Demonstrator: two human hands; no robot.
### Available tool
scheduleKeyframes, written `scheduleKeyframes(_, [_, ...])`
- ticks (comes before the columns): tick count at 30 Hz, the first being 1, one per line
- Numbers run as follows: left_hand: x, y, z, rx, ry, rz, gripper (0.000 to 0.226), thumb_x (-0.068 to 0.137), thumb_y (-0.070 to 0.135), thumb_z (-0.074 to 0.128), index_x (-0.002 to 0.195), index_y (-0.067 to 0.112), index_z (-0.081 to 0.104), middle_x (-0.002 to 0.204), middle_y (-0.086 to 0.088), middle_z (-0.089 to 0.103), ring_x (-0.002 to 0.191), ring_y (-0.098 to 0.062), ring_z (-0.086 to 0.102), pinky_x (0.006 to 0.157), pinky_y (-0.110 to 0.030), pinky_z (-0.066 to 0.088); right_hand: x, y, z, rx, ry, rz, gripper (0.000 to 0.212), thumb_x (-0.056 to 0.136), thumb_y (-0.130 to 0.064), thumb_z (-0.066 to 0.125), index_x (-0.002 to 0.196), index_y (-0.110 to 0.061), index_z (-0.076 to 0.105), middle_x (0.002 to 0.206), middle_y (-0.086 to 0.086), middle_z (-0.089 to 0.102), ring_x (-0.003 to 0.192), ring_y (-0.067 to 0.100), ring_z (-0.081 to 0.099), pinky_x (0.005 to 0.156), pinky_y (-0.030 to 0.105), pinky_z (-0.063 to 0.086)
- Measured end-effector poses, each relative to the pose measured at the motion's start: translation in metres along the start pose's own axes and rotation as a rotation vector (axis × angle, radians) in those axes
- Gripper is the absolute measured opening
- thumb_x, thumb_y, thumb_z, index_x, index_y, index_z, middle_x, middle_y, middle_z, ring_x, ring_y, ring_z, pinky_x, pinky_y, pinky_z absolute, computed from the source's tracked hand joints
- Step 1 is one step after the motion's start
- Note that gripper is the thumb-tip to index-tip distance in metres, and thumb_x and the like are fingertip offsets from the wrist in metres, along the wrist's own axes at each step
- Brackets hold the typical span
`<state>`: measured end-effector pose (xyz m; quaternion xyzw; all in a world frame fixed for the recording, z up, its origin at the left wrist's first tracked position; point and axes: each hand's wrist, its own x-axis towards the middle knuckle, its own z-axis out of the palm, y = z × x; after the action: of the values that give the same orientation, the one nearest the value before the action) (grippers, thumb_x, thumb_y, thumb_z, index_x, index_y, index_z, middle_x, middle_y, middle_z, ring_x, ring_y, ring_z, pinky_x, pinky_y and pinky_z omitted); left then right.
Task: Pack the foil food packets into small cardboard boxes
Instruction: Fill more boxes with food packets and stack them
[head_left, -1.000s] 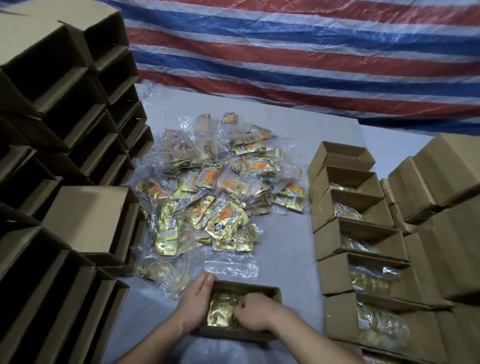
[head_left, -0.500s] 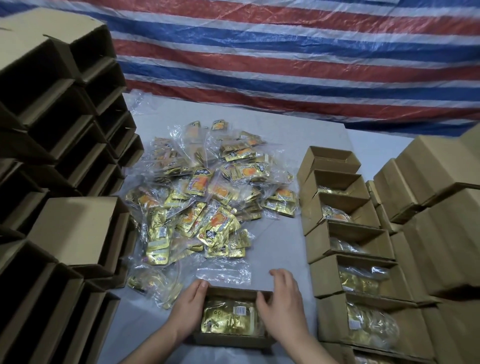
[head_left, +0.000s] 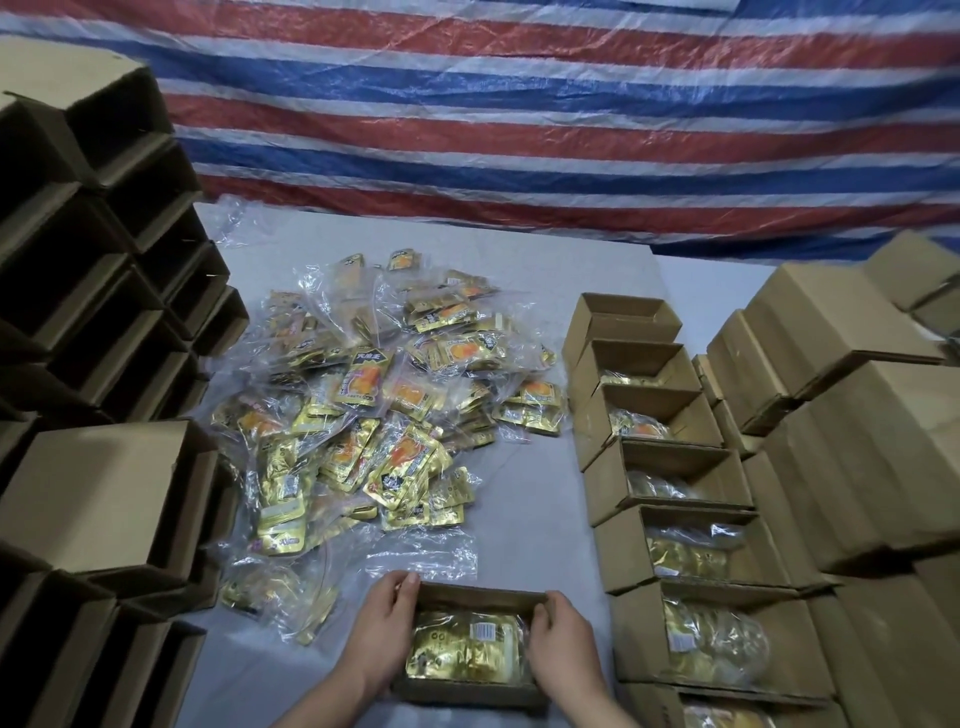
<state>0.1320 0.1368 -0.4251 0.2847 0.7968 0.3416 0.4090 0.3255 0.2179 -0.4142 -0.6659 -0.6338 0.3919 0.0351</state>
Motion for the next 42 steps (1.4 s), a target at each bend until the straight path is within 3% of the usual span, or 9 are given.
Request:
scheduleKeyframes(4, [0.008, 0.004, 0.010, 0.036, 0.002, -0.026, 0.026, 0.101, 0.047, 0.037, 0.098, 0.030, 0.056, 0.099, 0.006, 0.062, 0.099, -0.017, 0.058, 0.072, -0.024, 0.038, 0.010, -0.001, -0.008, -0.025, 0.018, -0.020, 0.024, 0.103, -0.018, 0.042, 0.079, -0.020, 0.046, 0.071, -0.006, 0.052, 0.067, 0.014, 0.051, 0.057, 0.028, 0.033])
scheduleKeyframes(9, [0.008, 0.002, 0.018, 0.079, -0.075, -0.205, 0.063, 0.095, 0.065, 0.033, 0.136, 0.020, 0.050, 0.134, -0.009, 0.059, 0.123, -0.027, 0.054, 0.094, -0.032, 0.038, 0.013, 0.004, -0.018, -0.076, 0.046, 0.032, 0.025, 0.103, -0.023, 0.041, 0.078, -0.023, 0.041, 0.071, -0.007, 0.050, 0.064, 0.011, 0.046, 0.057, 0.031, 0.032])
scheduleKeyframes(13, [-0.002, 0.007, 0.023, 0.040, -0.100, -0.171, 0.040, 0.102, 0.045, 0.035, 0.127, 0.021, 0.054, 0.132, -0.009, 0.060, 0.122, -0.025, 0.053, 0.101, -0.028, 0.038, 0.012, 0.001, -0.020, -0.096, 0.024, 0.037, 0.021, 0.103, -0.024, 0.039, 0.085, -0.019, 0.045, 0.080, -0.001, 0.057, 0.073, 0.019, 0.053, 0.063, 0.031, 0.039])
scheduleKeyframes(19, [-0.002, 0.060, -0.002, 0.132, 0.028, -0.053, 0.044, 0.106, 0.037, 0.026, 0.130, 0.013, 0.054, 0.126, -0.017, 0.062, 0.112, -0.029, 0.057, 0.081, -0.028, 0.036, 0.010, -0.034, -0.054, -0.055, 0.042, -0.065, 0.027, 0.104, -0.027, 0.037, 0.078, -0.023, 0.041, 0.076, -0.004, 0.054, 0.068, 0.011, 0.051, 0.055, 0.027, 0.036])
scheduleKeyframes(23, [0.013, 0.140, -0.022, 0.063, 0.120, 0.109, 0.045, 0.105, 0.036, 0.031, 0.127, 0.006, 0.056, 0.112, -0.012, 0.063, 0.109, -0.031, 0.058, 0.080, -0.028, 0.036, 0.027, -0.083, -0.114, -0.030, 0.164, -0.179, 0.021, 0.101, -0.025, 0.041, 0.082, -0.019, 0.049, 0.081, 0.002, 0.059, 0.076, 0.024, 0.057, 0.062, 0.033, 0.045])
scheduleKeyframes(28, [0.044, 0.236, -0.024, -0.021, 0.069, 0.222, 0.045, 0.105, 0.042, 0.027, 0.117, 0.010, 0.056, 0.094, -0.001, 0.062, 0.089, -0.017, 0.059, 0.085, -0.035, 0.048, 0.058, -0.134, -0.191, 0.056, 0.262, -0.206, 0.018, 0.101, -0.023, 0.040, 0.093, -0.013, 0.052, 0.095, 0.006, 0.061, 0.085, 0.025, 0.060, 0.068, 0.031, 0.043])
scheduleKeyframes(32, [0.063, 0.299, -0.016, -0.063, 0.026, 0.258, 0.045, 0.103, 0.044, 0.030, 0.120, 0.011, 0.056, 0.111, -0.015, 0.063, 0.108, -0.032, 0.058, 0.098, -0.042, 0.046, 0.083, -0.152, -0.241, 0.088, 0.350, -0.210, 0.020, 0.102, -0.023, 0.038, 0.113, -0.014, 0.053, 0.092, -0.002, 0.055, 0.071, 0.006, 0.050, 0.050, 0.021, 0.033])
scheduleKeyframes(37, [0.084, 0.355, 0.006, -0.166, -0.072, 0.261, 0.026, 0.093, 0.025, 0.038, 0.108, 0.008, 0.052, 0.082, -0.005, 0.051, 0.073, -0.019, 0.048, 0.059, -0.029, 0.035, 0.122, -0.164, -0.298, 0.112, 0.416, -0.190, 0.032, 0.102, -0.021, 0.039, 0.129, -0.009, 0.051, 0.116, 0.008, 0.058, 0.092, 0.023, 0.055, 0.058, 0.026, 0.037])
scheduleKeyframes(42, [0.110, 0.403, 0.041, -0.231, -0.117, 0.148, 0.019, 0.093, 0.011, 0.033, 0.095, 0.009, 0.051, 0.084, -0.010, 0.051, 0.073, -0.022, 0.048, 0.065, -0.030, 0.041, 0.163, -0.164, -0.346, 0.056, 0.469, -0.183, 0.029, 0.099, -0.011, 0.042, 0.125, -0.008, 0.056, 0.095, 0.002, 0.055, 0.073, 0.014, 0.048, 0.059, 0.027, 0.038])
